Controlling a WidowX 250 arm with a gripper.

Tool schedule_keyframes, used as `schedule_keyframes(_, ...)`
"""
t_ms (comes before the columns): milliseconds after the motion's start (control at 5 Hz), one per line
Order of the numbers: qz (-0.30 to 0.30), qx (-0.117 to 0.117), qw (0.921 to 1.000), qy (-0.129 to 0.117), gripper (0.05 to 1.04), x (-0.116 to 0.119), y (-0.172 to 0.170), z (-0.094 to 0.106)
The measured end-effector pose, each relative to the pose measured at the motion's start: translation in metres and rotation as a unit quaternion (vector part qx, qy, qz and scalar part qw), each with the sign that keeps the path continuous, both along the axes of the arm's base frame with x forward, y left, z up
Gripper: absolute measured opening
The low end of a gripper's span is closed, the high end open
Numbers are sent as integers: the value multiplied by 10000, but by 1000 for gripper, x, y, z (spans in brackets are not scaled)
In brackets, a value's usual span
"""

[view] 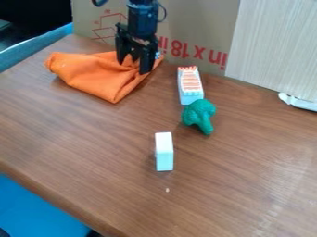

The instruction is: Move the cloth at the edge of the table

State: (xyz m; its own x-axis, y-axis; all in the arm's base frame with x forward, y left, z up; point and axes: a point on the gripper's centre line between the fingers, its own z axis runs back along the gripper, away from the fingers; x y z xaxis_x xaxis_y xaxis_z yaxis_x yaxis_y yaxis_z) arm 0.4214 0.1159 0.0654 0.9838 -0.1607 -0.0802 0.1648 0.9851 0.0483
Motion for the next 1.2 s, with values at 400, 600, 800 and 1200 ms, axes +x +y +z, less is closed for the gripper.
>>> schedule_keyframes(400, 5, -386, 9978, -532, 1001, -26, 17, 39)
schedule_keyframes(600, -60, -301, 9976, -613, 1001, -31, 18, 38)
schedule_keyframes(800, 502, -1, 9965, -675, 1001, -29, 24, 30)
schedule_keyframes(1200, 568, 213, 9969, -506, 1001, -17, 29, -8)
